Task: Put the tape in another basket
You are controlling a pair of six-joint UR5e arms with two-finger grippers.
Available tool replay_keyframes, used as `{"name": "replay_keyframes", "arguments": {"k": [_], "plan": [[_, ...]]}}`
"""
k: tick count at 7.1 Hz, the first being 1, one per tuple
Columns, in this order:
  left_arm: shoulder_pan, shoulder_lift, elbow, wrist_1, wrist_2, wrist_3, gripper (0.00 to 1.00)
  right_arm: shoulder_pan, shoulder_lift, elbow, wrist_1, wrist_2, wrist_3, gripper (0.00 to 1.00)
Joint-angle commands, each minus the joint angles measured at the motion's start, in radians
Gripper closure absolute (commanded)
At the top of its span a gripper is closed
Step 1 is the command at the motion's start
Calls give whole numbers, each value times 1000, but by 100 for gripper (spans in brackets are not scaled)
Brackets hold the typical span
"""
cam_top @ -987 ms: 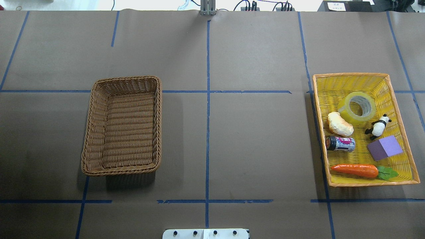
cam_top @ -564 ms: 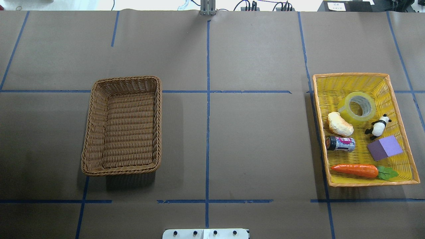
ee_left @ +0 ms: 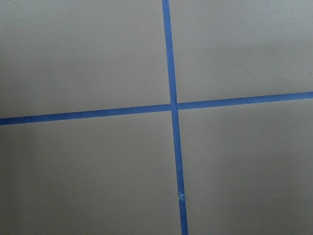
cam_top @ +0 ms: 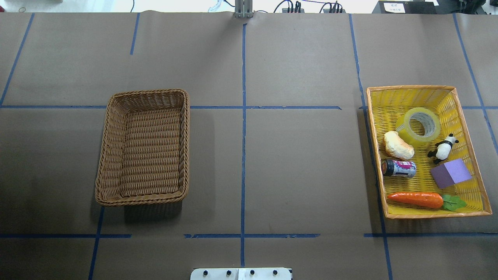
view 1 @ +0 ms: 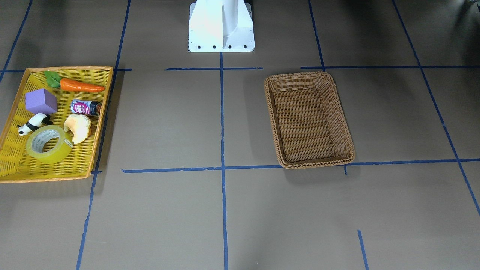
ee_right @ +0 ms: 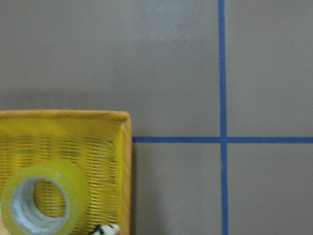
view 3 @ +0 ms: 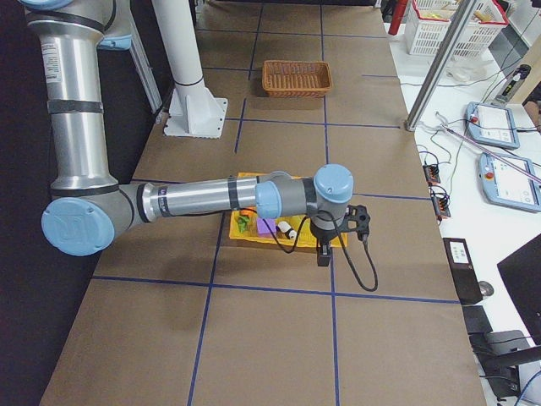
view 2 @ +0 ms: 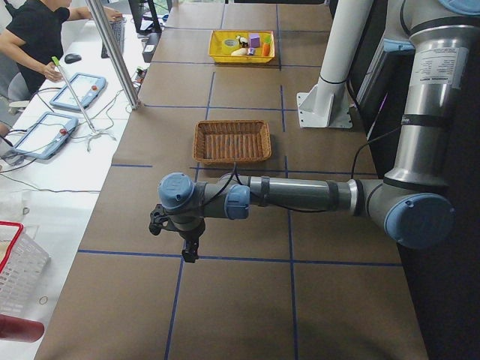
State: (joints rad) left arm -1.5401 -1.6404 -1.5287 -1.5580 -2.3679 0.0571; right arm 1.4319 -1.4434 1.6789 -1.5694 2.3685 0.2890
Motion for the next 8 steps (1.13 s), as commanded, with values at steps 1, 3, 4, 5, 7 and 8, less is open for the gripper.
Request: {"name": "replay_keyframes", "arguments": {"k": [1,3,4,5,7,8], "plan": [[2,2,-1,-1,-1,1,0,-144,55,10,20,-5,123,0],[3,2,7,-1,-1,3,0,-200,29,-30,188,-6,224,0],[3,2,5,-2,-1,3,0,-253,20,-42,275,-44,302,0],[3,2,5,-1,-1,4,0,-308,12,-44,313,-116,330,0],[3,2,9,-2,-1,4,0,-335,11,-68,321,-130,328,0],[5,2,7,-2,-1,3,0,-335,3,-80,322,-130,317,0]]}}
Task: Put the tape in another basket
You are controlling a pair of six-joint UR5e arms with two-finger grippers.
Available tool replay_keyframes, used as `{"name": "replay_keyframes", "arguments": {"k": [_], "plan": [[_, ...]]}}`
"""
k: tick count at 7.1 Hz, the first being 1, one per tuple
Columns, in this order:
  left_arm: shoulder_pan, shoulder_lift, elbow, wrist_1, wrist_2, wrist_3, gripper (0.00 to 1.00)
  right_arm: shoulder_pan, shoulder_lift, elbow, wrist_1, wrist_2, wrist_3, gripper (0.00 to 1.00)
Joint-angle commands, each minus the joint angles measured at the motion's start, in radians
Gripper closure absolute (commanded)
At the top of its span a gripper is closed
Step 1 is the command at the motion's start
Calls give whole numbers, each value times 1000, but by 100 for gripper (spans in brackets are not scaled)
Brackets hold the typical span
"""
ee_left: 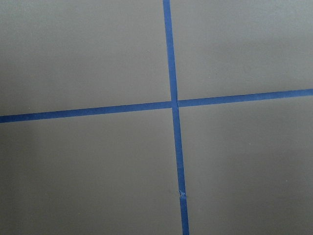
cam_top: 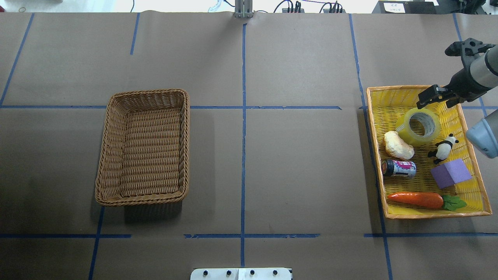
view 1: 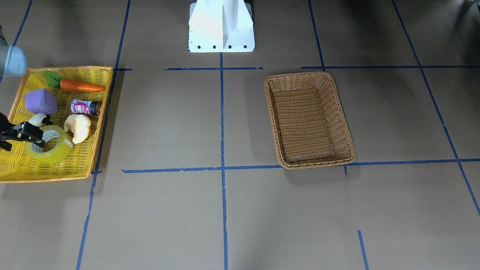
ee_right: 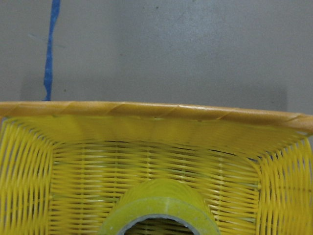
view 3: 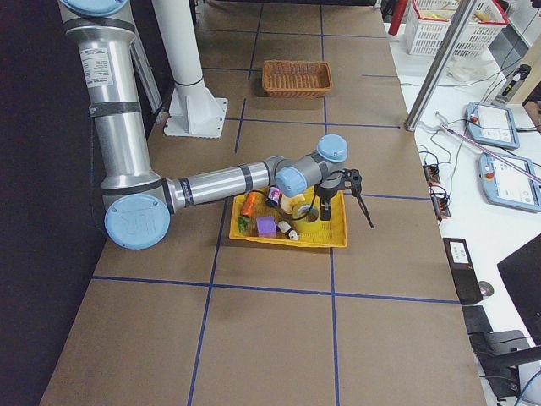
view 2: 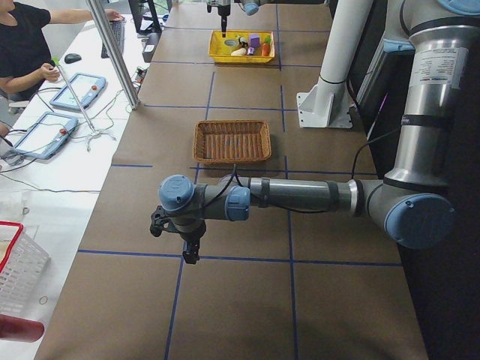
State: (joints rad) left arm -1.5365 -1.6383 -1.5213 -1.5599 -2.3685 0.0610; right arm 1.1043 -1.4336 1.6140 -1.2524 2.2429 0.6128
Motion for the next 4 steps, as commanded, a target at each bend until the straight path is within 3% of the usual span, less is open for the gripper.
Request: {"name": "replay_keyframes", "arguments": {"k": [1,4], "plan": [[1,-2,0,0,0,-1,0,-7,-14,-23,5,-5,-7,0],[1,-2,1,-2,0,-1,0,-52,-11,-69,5,-8,-5,0]]}}
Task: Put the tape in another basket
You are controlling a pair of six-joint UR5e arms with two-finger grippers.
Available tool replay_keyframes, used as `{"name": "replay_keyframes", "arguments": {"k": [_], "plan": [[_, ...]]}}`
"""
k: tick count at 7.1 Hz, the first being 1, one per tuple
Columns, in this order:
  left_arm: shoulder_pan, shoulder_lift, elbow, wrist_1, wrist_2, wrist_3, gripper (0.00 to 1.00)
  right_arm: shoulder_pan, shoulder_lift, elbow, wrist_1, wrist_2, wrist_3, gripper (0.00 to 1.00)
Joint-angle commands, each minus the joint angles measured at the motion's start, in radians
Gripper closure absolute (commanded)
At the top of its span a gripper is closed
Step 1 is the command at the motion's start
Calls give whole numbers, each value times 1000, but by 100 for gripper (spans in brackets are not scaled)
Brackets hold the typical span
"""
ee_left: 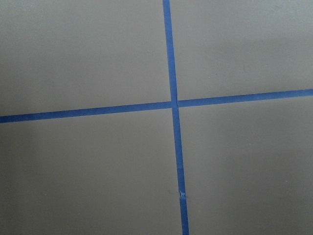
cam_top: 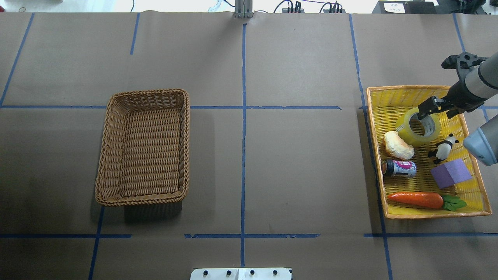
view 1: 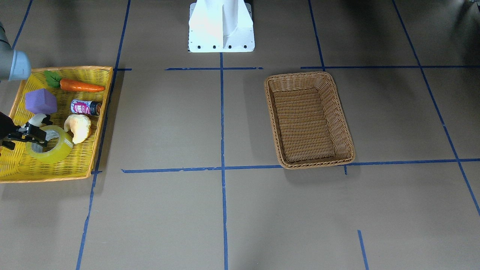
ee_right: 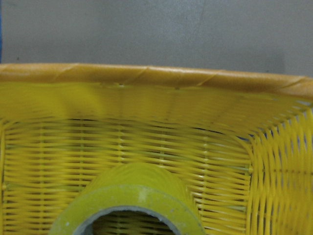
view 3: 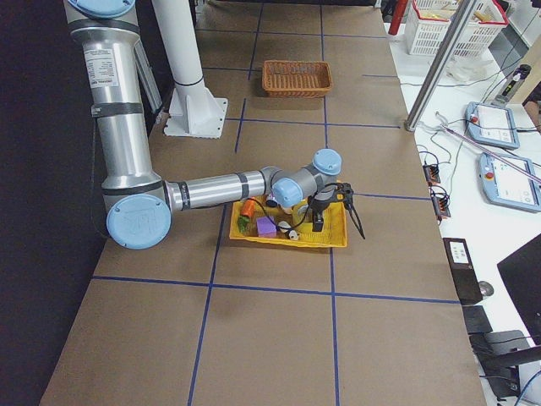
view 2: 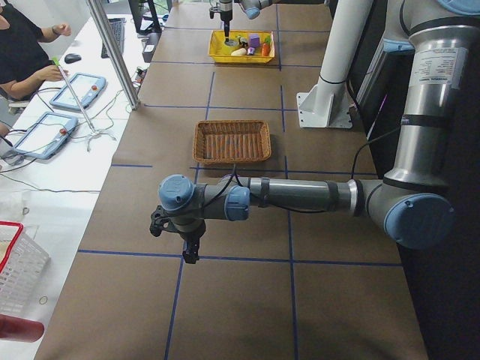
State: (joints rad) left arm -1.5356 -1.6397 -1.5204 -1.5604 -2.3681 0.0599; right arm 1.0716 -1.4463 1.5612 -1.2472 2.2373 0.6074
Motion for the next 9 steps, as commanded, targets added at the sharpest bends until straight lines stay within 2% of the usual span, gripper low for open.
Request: {"name": "replay_keyframes", "arguments": {"k": [1,3,4,5,6,7,9], "plan": [[0,0,0,-1,0,0,0,-24,1,-30,0,-1,0,0],[0,-2,0,-1,0,0,0,-24,3,-33,0,2,-1,1],[0,-2,0,-1,0,0,0,-22,1,-30,0,2,5,15],[0,-2,0,-1,0,0,0,-21,0,-29,0,4,0,64],[0,-2,-1,-1,0,0,0,-21,0,-27,0,2,-3,92],[0,-2,-1,-1,0,0,0,-19,0,-18,2,4,-3,98],[0,-2,0,-1,0,0,0,-18,-22,20,2,7,-3,100]]}}
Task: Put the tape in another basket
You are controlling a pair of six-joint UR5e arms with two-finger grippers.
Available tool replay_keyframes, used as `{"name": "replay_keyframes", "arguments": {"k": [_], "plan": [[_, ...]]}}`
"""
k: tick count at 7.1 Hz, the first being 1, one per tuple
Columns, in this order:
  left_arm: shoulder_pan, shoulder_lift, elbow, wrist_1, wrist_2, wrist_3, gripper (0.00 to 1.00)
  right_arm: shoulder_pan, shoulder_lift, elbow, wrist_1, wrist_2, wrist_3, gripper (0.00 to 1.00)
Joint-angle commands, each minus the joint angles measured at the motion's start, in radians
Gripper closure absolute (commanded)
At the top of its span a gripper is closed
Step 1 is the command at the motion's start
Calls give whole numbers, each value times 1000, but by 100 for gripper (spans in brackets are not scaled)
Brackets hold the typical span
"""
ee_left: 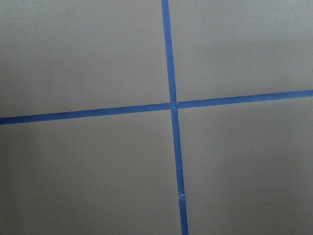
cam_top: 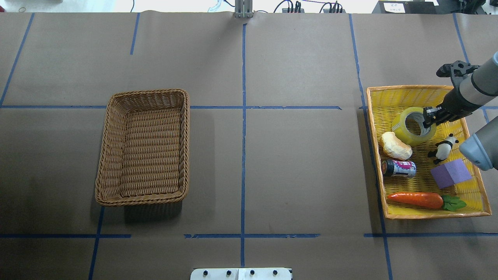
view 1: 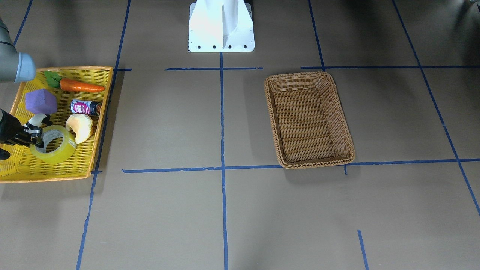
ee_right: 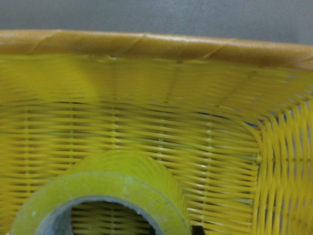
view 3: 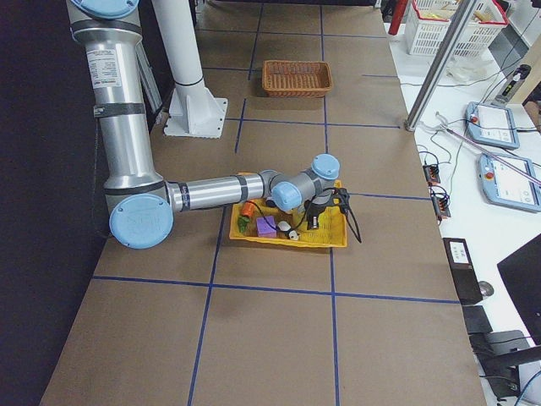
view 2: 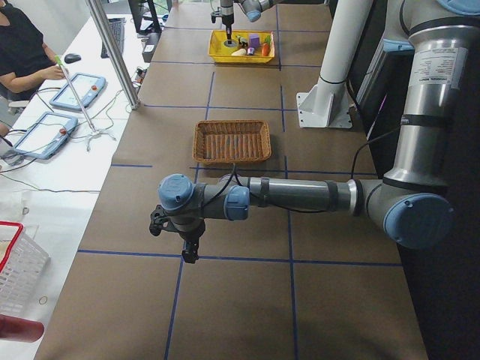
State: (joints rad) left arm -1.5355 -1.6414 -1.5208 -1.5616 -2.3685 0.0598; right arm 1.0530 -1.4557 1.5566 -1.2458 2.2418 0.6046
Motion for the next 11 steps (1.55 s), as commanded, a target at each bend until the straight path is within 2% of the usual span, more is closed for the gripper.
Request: {"name": "replay_keyframes", "arguments": {"k": [1,3,5,6,8,9,11], "plan": [[0,0,1,0,0,-2,0,7,-21,66,-1,9,1,100],[2,-3,1,0,0,0,0,51,-14,144,-3,54,17,100],[2,-8,-2,-32,0,-3,0,55,9,238,-3,91,114,100],[6,-12,-4,-43,0,-3,0,55,47,250,-1,146,182,100],[6,-47,-10,-44,-2,-8,0,45,150,253,34,156,367,100],[30,-86,-21,-64,-6,-117,0,-5,159,244,190,147,541,99],[116,-113,-22,-261,-82,-402,0,-98,160,211,497,23,836,99]]}}
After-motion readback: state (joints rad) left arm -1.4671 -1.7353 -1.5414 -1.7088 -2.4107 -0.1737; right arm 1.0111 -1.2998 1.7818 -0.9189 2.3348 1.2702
